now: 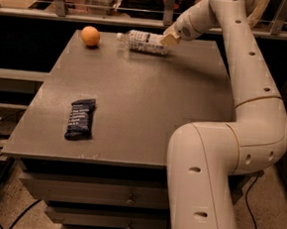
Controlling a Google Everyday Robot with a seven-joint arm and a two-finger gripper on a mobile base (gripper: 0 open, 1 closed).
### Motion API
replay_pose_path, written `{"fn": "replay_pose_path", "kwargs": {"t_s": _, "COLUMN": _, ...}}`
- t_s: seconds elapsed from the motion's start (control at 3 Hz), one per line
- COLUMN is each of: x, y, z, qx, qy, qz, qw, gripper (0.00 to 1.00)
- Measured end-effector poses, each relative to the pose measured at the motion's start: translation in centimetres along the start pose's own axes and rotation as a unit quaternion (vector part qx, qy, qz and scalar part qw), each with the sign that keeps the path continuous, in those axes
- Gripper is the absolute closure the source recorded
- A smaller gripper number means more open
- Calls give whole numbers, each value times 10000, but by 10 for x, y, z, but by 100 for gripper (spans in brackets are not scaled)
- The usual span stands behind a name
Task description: Move blue plastic bottle near rxbar blueberry
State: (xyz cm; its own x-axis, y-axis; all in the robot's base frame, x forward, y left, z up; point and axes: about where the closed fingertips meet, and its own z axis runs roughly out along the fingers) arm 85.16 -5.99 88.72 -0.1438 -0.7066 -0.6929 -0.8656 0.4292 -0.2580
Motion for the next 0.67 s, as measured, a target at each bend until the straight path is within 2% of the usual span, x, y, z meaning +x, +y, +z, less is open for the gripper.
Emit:
{"fn": "replay_pose_path", "kwargs": {"t_s": 0.33, "x": -1, "y": 2, "z": -2, "qx": 2, "qy": 0, "qz": 0, "qw": 10000, "gripper": 7}}
{"fn": "replay_pose_path", "kwargs": {"t_s": 0.67, "x": -5, "y": -5, "z": -3, "qx": 166, "qy": 54, "qz": -92, "qw": 9998, "gripper": 0}}
